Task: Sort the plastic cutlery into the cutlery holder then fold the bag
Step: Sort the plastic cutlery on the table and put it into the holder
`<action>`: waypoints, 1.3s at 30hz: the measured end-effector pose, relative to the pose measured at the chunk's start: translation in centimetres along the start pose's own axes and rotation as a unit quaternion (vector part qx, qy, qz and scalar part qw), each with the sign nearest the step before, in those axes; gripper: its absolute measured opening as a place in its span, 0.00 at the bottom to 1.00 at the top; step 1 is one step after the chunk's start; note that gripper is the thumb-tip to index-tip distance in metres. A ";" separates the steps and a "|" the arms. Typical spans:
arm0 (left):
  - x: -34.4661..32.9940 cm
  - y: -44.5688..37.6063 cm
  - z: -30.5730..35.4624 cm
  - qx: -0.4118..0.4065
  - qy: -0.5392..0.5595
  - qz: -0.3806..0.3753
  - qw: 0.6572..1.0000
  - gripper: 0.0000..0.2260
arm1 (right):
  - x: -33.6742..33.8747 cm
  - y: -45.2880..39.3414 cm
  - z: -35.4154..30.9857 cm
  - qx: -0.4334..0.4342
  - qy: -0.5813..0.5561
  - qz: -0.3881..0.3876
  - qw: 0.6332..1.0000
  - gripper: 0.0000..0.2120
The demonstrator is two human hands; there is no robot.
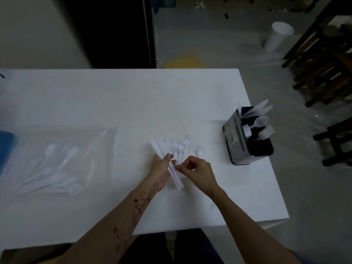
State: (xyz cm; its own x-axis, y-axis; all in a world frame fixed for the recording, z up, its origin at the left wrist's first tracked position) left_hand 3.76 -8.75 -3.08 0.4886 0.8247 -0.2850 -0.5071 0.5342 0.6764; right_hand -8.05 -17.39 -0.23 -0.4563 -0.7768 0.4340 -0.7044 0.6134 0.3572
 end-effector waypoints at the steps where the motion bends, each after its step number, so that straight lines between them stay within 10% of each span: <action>1: -0.5 -0.1 0.4 -0.006 -0.005 -0.001 1.000 0.13 | 0.8 0.1 -0.1 -0.001 -0.003 0.009 1.000 0.12; 17: -27.6 -2.3 12.2 -0.253 0.032 -0.149 0.955 0.09 | 24.6 -4.1 -4.4 0.107 -0.121 0.270 0.949 0.06; 30: -29.2 -4.9 5.6 -0.290 -0.318 -0.140 0.892 0.07 | 27.5 -6.3 0.5 0.091 -0.055 0.358 0.928 0.08; 39: -28.9 -5.2 3.9 -0.335 -0.420 -0.149 0.830 0.06 | 26.4 -6.8 0.6 0.102 -0.067 0.251 0.960 0.15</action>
State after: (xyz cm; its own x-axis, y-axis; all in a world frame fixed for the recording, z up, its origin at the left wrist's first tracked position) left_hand -4.97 -36.03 4.28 0.8434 0.3664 0.3931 -0.4181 0.9070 0.0516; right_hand -15.59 -42.15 8.29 -0.8219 -0.4111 0.3943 -0.4635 0.8850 -0.0434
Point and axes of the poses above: each hand's wrist, its own y-axis away from the middle knuckle, its own x-axis out of the back of the hand, z = x × y, the point moved 3 cm from there along -y, towards the middle knuckle, and after that the axes turned 3 degrees about -z, right-handed, at the moved point
